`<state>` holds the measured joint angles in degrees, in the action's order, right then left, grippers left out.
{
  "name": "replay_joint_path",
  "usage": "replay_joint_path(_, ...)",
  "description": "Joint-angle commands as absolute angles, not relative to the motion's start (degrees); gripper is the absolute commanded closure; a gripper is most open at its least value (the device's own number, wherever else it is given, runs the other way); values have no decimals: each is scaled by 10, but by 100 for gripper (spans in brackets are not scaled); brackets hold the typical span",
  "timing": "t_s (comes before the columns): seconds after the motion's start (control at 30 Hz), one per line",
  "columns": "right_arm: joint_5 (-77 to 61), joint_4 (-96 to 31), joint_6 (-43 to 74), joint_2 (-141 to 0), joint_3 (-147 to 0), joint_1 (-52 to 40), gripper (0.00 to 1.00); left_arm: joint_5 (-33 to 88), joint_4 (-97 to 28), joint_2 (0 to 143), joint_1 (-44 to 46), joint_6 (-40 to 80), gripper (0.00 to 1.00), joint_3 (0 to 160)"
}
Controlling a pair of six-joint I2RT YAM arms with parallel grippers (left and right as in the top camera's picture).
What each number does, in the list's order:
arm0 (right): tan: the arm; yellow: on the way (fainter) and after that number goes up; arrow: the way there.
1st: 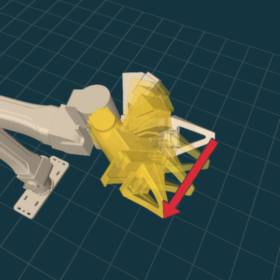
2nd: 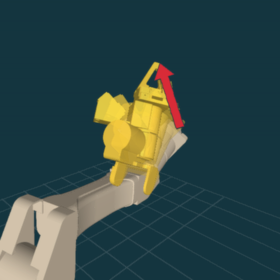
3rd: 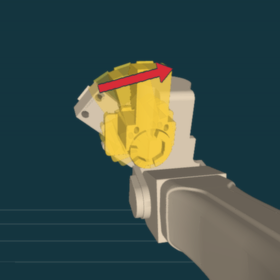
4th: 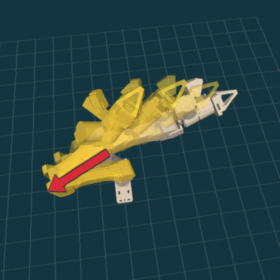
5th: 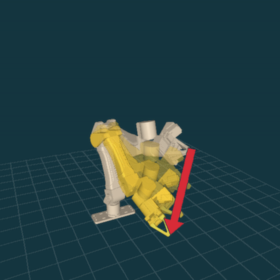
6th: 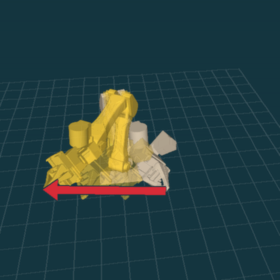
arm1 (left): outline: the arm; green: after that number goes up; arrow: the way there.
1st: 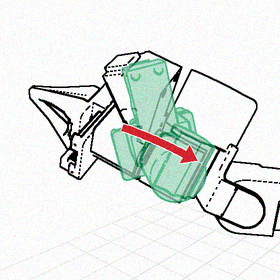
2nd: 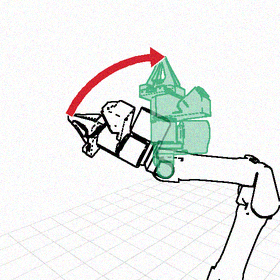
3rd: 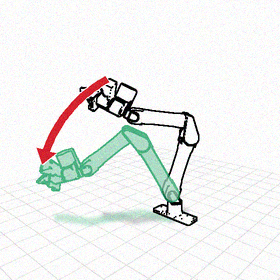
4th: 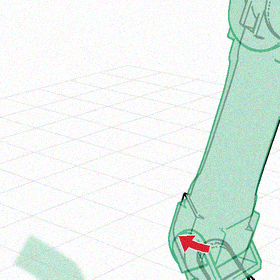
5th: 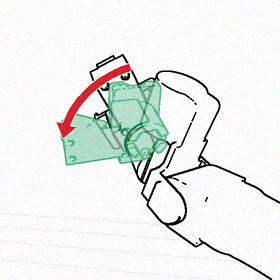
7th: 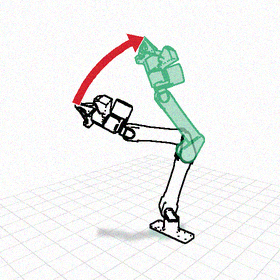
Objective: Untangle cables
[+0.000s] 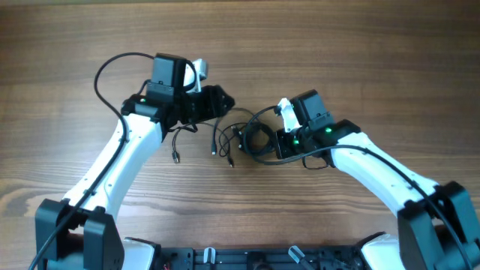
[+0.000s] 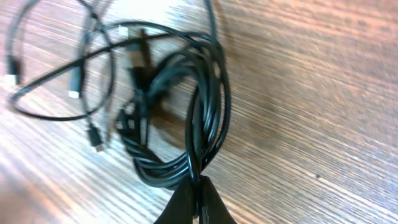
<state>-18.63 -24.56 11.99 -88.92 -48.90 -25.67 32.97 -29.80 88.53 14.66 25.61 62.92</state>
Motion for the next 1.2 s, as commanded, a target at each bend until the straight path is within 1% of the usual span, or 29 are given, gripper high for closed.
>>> replay_joint_path(0.0, -216, -245, 106, -877, -499, -255, 96, 506, -309, 885, 173, 254, 87, 631)
replay_joint_path(0.03, -216, -244, 107, -877, -499, -255, 96, 472, -319, 886, 190, 244, 85, 628)
replay_joint_path(0.1, -216, -241, 107, -877, -499, -255, 96, 359, -356, 897, 236, 245, 82, 623)
replay_joint_path(0.13, -216, -240, 108, -877, -499, -255, 96, 337, -364, 907, 254, 250, 75, 618)
replay_joint_path(0.17, -220, -238, 115, -877, -499, -255, 96, 330, -368, 917, 263, 263, 72, 615)
replay_joint_path(0.3, -272, -203, 125, -877, -499, -255, 96, 314, -366, 962, 265, 297, 72, 606)
replay_joint_path(0.4, -288, -192, 136, -877, -499, -255, 96, 264, -357, 983, 263, 305, 70, 606)
replay_joint_path(0.57, -315, -192, 137, -877, -499, -255, 96, 262, -319, 1004, 262, 305, 70, 606)
replay_joint_path(0.7, -315, -194, 137, -877, -499, -255, 96, 263, -274, 1033, 263, 307, 69, 606)
replay_joint_path(0.77, -315, -197, 137, -877, -499, -255, 96, 263, -252, 1052, 263, 310, 66, 606)
replay_joint_path(0.87, -332, -197, 135, -877, -499, -255, 96, 258, -235, 1081, 260, 309, 65, 606)
replay_joint_path(1.1, -469, -178, 75, -877, -499, -255, 96, 259, -229, 1122, 259, 310, 67, 606)
replay_joint_path(1.17, -500, -159, 75, -877, -499, -255, 96, 258, -242, 1122, 259, 310, 70, 606)
